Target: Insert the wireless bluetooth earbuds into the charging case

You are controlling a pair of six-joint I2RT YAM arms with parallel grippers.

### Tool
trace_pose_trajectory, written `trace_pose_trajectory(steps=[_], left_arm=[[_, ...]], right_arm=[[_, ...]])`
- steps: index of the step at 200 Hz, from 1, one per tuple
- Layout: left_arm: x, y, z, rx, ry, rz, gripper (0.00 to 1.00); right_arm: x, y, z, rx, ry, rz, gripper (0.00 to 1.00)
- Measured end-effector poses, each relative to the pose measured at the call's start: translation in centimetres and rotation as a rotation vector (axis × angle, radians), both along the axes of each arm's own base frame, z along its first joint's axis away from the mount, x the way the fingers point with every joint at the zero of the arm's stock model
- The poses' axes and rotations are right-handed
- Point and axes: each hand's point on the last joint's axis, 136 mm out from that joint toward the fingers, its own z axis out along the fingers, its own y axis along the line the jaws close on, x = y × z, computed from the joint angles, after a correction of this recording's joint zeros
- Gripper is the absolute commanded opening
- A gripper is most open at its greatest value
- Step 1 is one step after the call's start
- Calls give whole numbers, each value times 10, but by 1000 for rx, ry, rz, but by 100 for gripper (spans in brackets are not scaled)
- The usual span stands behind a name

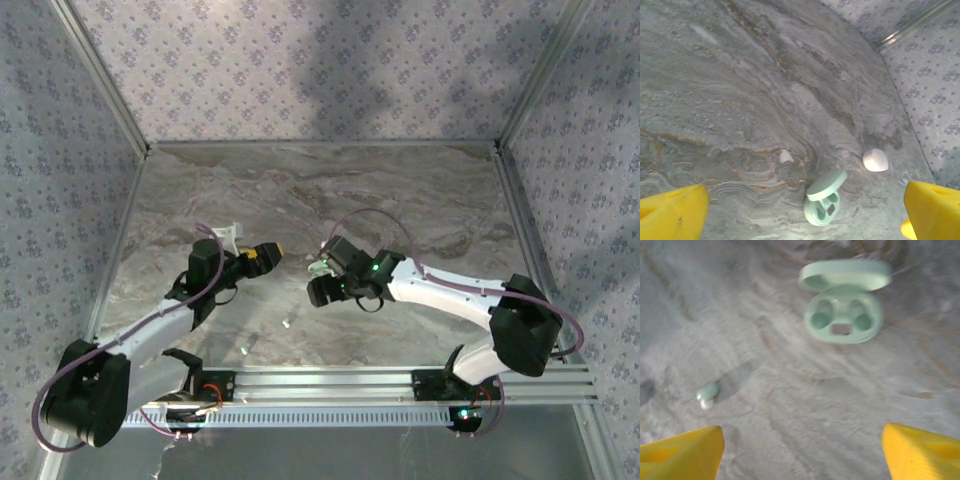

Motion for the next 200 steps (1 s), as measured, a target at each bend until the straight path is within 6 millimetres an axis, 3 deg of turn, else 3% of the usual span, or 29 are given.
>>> trace_pose_trajectory(steps=[55,116,147,200], left_arm=[[14,20,-42,-50,177,71,100],[19,22,-47,-126,224,79,100],[19,20,-45,-138,222,71,100],[19,20,-45,-139,222,69,100]], right_arm=[[-38,49,-30,-116,-37,171,84],[-58,99,-45,-167,-71,292,85],[-60,108,-53,-203,-79,306,85],[-56,97,-71,-307,-78,291,82]])
